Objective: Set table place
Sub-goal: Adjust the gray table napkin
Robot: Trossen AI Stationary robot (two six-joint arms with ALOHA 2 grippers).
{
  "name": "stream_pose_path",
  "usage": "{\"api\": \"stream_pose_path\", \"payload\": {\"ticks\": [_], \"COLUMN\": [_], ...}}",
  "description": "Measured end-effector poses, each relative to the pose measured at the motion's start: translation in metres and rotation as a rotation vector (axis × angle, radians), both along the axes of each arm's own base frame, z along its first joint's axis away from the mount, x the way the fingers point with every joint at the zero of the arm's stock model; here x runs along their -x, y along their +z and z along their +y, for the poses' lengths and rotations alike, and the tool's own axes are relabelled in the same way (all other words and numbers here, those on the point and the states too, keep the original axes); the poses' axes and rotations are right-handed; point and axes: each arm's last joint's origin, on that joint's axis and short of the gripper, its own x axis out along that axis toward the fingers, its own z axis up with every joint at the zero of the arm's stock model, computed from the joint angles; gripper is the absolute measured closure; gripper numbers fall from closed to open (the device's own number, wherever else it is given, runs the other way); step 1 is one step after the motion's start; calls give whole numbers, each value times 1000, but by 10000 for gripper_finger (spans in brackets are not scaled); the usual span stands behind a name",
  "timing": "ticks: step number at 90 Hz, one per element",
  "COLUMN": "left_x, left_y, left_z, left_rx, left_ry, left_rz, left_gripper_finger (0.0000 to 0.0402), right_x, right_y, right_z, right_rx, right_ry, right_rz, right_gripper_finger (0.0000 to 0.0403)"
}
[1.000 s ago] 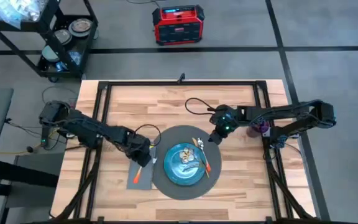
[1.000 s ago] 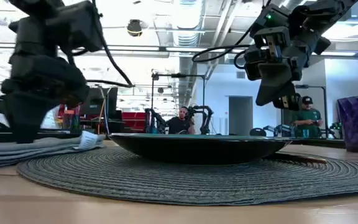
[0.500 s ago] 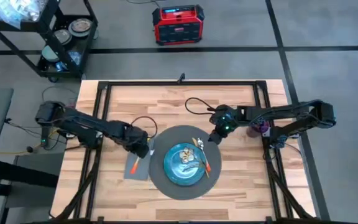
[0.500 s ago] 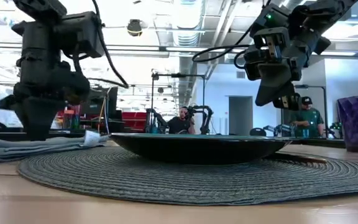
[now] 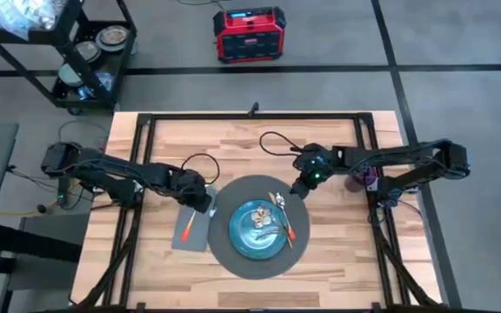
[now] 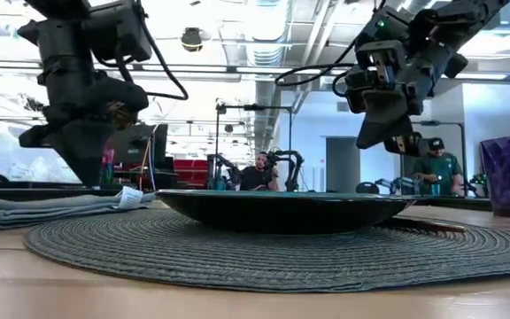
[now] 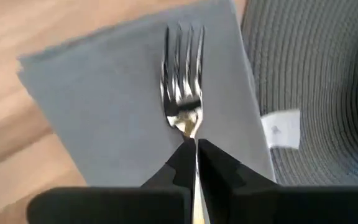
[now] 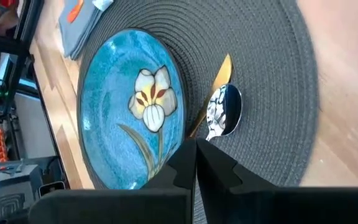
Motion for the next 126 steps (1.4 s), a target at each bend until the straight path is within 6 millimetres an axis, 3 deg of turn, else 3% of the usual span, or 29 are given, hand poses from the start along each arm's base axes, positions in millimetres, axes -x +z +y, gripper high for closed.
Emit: {"api": "stream_pose_path", "payload": {"ticks": [18,58,76,85,126], "left_x": [9,15,12,4,2], "left_y": [-2,-12,-20,-21,-14], "left_z": [-7,-33,-38,-40,-20], "left_rx": [45,166,189,215,74], "left_ry": [-24,-83,-91,-126,-69], "left_rz": [97,102,140,77,114], "left_gripper_finger": [402,401,402,402,402], "right_x": [0,0,0,0,0], "right_y": [0,0,0,0,0], "right_z": [2,2,1,1,-1], "right_rx": [-8,-7,-1,-1,6], "right_ry": [3,2,4,4,-7], "right_rz": [6,6,4,3,5], "right_gripper_finger": [403,403,403,403,403]}}
